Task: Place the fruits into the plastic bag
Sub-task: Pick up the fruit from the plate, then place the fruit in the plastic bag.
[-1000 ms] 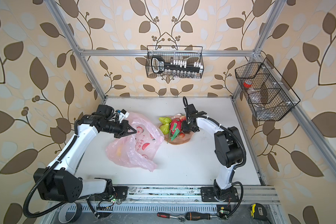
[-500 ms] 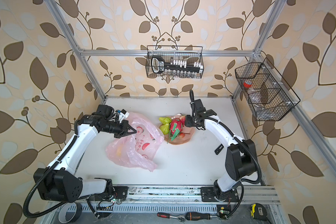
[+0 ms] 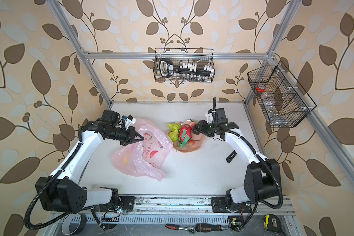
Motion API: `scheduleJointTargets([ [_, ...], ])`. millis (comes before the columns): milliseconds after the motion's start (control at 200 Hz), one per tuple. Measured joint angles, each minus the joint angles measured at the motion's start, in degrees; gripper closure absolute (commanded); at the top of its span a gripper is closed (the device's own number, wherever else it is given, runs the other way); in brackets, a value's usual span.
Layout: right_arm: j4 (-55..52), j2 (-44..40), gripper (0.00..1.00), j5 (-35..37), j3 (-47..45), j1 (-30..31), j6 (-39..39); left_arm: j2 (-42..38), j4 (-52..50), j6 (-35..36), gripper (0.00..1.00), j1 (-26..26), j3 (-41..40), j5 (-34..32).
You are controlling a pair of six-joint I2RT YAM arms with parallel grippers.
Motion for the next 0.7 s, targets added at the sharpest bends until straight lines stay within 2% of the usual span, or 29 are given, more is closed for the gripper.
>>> scheduleJointTargets([
  [165,6.8,-9.1,0.59,-4.9,-13.0,1.8,9.3,0.0,0.0,0.0,1.00,0.0,0.0,0.0],
  [360,15.1,-17.5,0.61,-6.0,-24.8,9.2,19.8,0.0,0.0,0.0,1.00,0.0,0.0,0.1],
  [525,21.6,-19.5,0.62,-5.2,-30.7,15.4,27.0,0.0,0.0,0.0,1.00,0.0,0.0,0.1],
  [700,26.9,-18.9,0.64,-3.8,-33.1,18.2,32.1,0.0,0.0,0.0,1.00,0.0,0.0,0.2],
])
